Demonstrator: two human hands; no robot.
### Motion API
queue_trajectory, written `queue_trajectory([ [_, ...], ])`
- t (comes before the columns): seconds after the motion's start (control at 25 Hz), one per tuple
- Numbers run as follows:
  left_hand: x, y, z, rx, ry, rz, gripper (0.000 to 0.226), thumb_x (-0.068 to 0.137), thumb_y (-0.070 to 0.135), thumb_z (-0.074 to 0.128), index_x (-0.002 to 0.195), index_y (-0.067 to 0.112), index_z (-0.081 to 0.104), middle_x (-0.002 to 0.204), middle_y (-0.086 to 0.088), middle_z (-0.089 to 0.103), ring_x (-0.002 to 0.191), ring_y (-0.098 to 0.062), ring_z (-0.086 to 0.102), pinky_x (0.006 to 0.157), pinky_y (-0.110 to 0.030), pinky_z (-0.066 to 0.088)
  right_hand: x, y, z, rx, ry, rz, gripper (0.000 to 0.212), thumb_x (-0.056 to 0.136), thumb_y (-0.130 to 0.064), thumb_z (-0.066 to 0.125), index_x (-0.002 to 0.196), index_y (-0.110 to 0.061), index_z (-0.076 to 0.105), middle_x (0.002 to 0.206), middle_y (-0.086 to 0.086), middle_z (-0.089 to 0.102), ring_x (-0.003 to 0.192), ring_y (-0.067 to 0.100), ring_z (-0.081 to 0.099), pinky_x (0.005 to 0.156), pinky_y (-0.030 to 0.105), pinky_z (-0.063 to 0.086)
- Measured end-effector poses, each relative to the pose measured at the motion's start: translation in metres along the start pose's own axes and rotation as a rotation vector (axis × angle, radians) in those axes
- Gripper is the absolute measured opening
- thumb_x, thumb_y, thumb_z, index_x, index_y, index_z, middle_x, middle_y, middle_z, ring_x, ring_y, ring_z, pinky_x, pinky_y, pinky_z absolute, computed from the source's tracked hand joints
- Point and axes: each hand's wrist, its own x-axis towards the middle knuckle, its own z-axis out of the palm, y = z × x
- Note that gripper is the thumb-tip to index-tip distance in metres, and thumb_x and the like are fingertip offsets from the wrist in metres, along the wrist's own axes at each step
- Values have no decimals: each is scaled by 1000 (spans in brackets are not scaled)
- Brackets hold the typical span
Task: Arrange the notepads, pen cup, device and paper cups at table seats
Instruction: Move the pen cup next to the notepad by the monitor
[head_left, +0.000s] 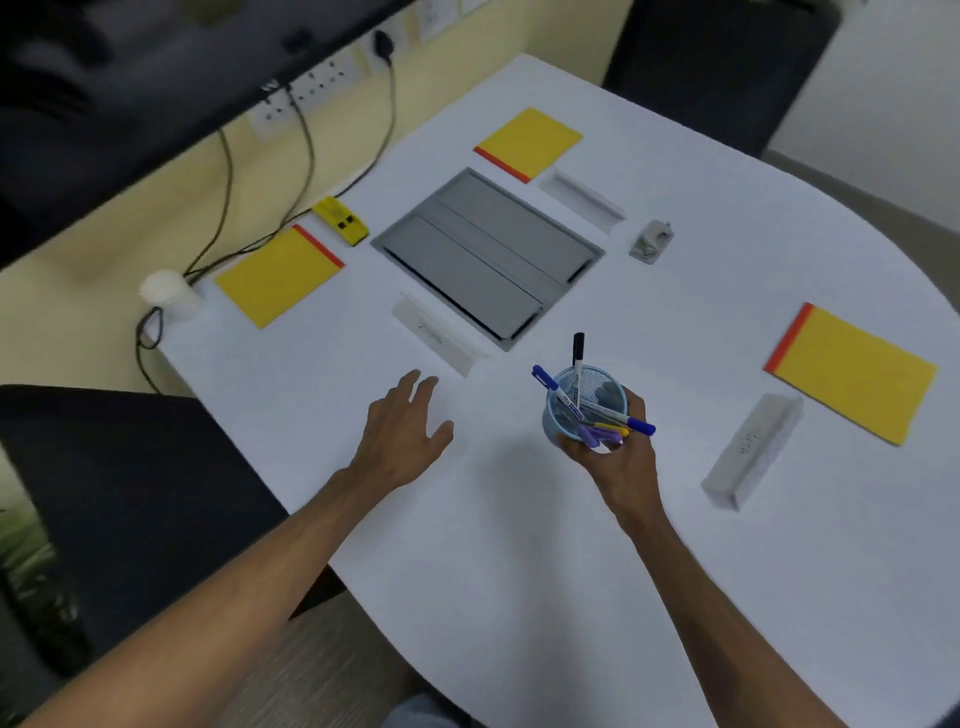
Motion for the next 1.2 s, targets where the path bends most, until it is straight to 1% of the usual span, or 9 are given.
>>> queue_trajectory([
  [0.08, 22, -28, -17, -3, 38, -26, 68, 96, 43, 54, 153, 14, 28, 162, -10, 20, 145, -28, 28, 116, -44, 22, 24, -16, 32, -12, -49, -35, 69, 72, 1, 85, 128, -27, 56, 120, -9, 69, 109, 12, 67, 88, 23, 56],
  [0.16, 48, -54, -30, -8, 63, -52, 68, 96, 42, 54, 152, 13, 30, 162, -10, 21, 145, -28, 28, 115, -44, 23, 53, -30, 67, -22, -101, -66, 69, 74, 5, 82, 118, -44, 61, 115, -13, 70, 106, 11, 68, 89, 30, 58],
  [0.2, 64, -69, -36, -13, 70, -72, 67, 96, 41, 54, 152, 13, 30, 162, -9, 21, 146, -28, 28, 116, -45, 23, 71, -35, 87, -22, -116, -74, 69, 74, 5, 82, 116, -46, 60, 113, -15, 71, 106, 11, 68, 90, 33, 58],
  [0.4, 148, -137, -49, -14, 94, -104, 67, 95, 43, 55, 154, 26, 29, 161, -11, 25, 146, -30, 27, 114, -49, 27, 162, -42, 177, -61, -170, -74, 65, 73, -3, 85, 123, -31, 55, 113, -12, 70, 107, 9, 67, 92, 37, 58],
  [0.52, 213, -174, -45, 63, 111, -66, 68, 95, 46, 52, 155, 29, 24, 162, -11, 24, 148, -31, 24, 116, -51, 25, 218, -35, 222, -103, -194, -74, 74, 70, -11, 87, 132, -25, 49, 118, -10, 67, 109, 10, 66, 92, 37, 59],
  [0.64, 277, -199, -30, 84, 113, -125, 71, 96, 54, 45, 157, 28, 19, 165, -9, 12, 152, -30, 8, 120, -51, 10, 274, -18, 260, -167, -194, -100, 72, 68, -15, 89, 126, -33, 50, 118, -12, 66, 109, 4, 64, 92, 26, 53],
  [0.76, 318, -211, -3, 115, 173, -175, 76, 96, 59, 37, 158, 22, 12, 166, -9, 7, 153, -29, 2, 120, -54, 1, 323, -3, 287, -200, -202, -118, 74, 69, -18, 89, 129, -27, 48, 119, -11, 65, 105, -5, 62, 85, 15, 51],
  [0.96, 338, -218, 32, 233, 298, -209, 77, 94, 65, 21, 156, 19, 20, 165, -12, 15, 153, -31, 5, 119, -60, 4, 400, 19, 330, -265, -229, -114, 73, 64, -26, 91, 126, -19, 52, 114, -6, 68, 103, 8, 66, 91, 36, 58],
  [1.2, 343, -219, 37, 229, 360, -217, 77, 95, 66, 18, 156, 20, 22, 165, -11, 15, 153, -30, 4, 118, -60, 7, 467, 27, 385, -239, -219, -119, 75, 65, -28, 91, 126, -15, 50, 116, -4, 65, 105, 9, 63, 90, 35, 58],
])
